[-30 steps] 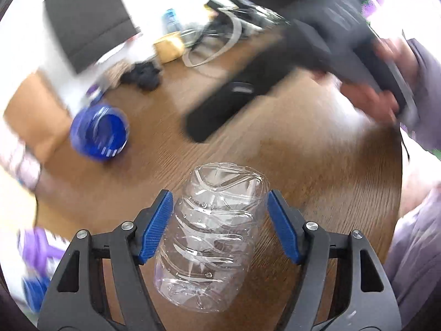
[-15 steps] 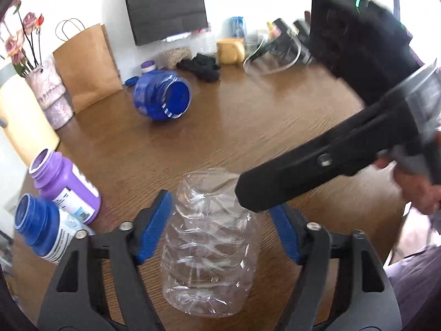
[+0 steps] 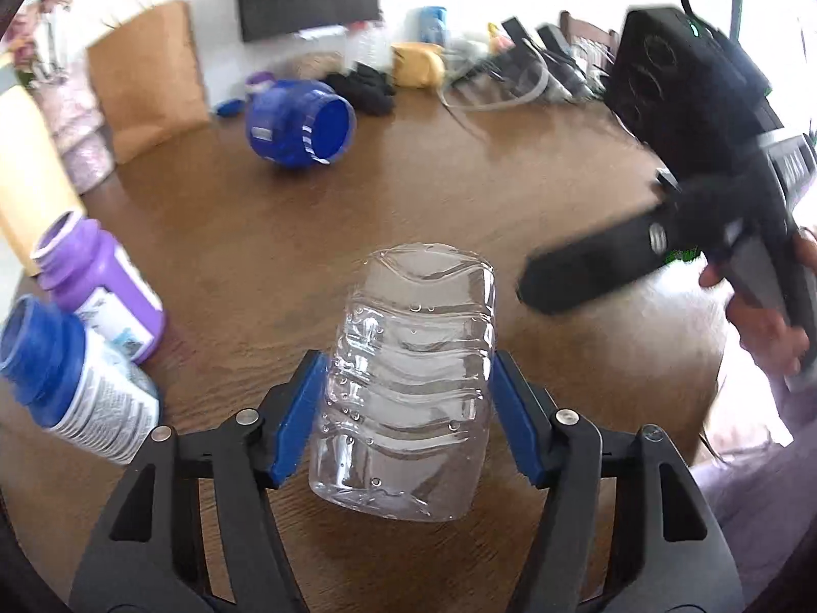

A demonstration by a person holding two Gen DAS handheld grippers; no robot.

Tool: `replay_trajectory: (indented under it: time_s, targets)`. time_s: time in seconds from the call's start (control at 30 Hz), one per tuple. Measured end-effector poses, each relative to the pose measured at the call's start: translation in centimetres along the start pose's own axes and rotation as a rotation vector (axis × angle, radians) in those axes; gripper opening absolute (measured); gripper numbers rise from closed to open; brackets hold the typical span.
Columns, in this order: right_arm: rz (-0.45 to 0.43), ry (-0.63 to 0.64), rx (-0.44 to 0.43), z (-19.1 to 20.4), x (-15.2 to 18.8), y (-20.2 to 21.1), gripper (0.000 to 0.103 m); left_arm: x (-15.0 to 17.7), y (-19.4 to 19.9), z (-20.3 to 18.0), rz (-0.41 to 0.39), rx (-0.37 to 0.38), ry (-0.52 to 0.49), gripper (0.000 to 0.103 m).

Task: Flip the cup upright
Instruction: 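Lower the upright clear bottle onto the table with the right tool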

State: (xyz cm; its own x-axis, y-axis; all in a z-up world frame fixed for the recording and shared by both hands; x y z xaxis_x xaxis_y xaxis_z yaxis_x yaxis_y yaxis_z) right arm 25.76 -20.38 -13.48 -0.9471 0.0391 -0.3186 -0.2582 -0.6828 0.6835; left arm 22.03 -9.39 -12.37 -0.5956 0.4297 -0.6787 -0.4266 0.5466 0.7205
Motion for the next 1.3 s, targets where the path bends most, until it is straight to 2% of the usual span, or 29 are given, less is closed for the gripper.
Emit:
replay_trajectory:
  time_s: [0.07, 0.17, 0.27, 0.33, 0.37, 0.47, 0.53, 0.6, 0.67, 0.8, 0.87, 1.0, 1.17, 1.23, 1.3]
  targets:
    - [0.022, -0.017, -0.023, 0.1, 0.4, -0.5, 0.077, -0.4, 1.4, -0.6, -0.082, -0.008, -0.006, 0.060]
    - [0.026, -0.045, -0.096, 0.8, 0.3, -1.0, 0.080, -0.9, 2.5, -1.6, -0.128, -0.039, -0.051, 0.060]
    - [0.022, -0.053, -0.130, 1.7, -0.3, -1.5, 0.080, -1.1, 2.7, -2.2, -0.145, -0.032, -0.071, 0.060]
    - [0.021, -0.059, -0.120, 2.1, -0.7, -1.8, 0.079, -1.1, 2.6, -2.2, -0.145, -0.029, -0.071, 0.061]
    - [0.018, -0.057, -0.113, 2.1, -0.8, -1.9, 0.072, -0.9, 2.7, -2.0, -0.145, -0.034, -0.061, 0.061]
    - [0.016, -0.052, -0.104, 2.2, -1.3, -2.3, 0.069, -1.0, 2.6, -0.9, -0.130, -0.009, -0.009, 0.064]
    - [0.017, -0.024, -0.058, 2.5, -1.6, -2.6, 0.069, -1.3, 1.9, -0.1, -0.115, -0.007, 0.012, 0.064]
    - [-0.009, 0.029, 0.007, 3.0, -2.4, -2.7, 0.069, -1.4, 2.0, 0.6, -0.113, -0.012, 0.029, 0.069]
    - [-0.060, 0.101, 0.123, 3.4, -3.9, -2.3, 0.069, -1.4, 2.1, 1.4, -0.107, -0.016, 0.060, 0.080]
    - [-0.215, 0.328, 0.368, 5.6, -6.9, -1.9, 0.069, -1.2, 2.6, 3.5, -0.067, -0.054, 0.157, 0.086]
    - [-0.225, 0.429, 0.448, 6.4, -8.0, -3.0, 0.069, -0.8, 2.7, 4.2, -0.055, -0.059, 0.204, 0.091]
    - [-0.197, 0.566, 0.480, 7.8, -9.3, -6.5, 0.070, 0.1, 3.5, 4.9, -0.085, -0.066, 0.242, 0.095]
    - [-0.203, 0.682, 0.589, 8.7, -9.0, -8.8, 0.071, 0.5, 3.9, 5.5, -0.099, -0.072, 0.281, 0.095]
    - [-0.186, 0.693, 0.591, 8.9, -8.6, -9.2, 0.071, 0.4, 3.8, 5.5, -0.106, -0.080, 0.277, 0.096]
    - [-0.169, 0.686, 0.556, 9.1, -8.2, -9.2, 0.071, 0.4, 3.7, 5.6, -0.105, -0.074, 0.283, 0.096]
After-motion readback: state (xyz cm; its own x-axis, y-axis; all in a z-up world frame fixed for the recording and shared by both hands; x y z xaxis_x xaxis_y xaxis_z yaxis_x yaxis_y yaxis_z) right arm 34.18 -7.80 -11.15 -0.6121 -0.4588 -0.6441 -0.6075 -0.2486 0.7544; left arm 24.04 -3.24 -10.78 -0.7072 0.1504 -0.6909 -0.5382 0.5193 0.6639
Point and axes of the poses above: each gripper's, at about its wrist camera, not at the fingertips, and y roughly against the way its jaws point, z to its left, x to its underside, the point moved 5 cm from there along -y, roughly the way its jaws point, and after that the axes turned 10 degrees about x, right-handed, at the moved point
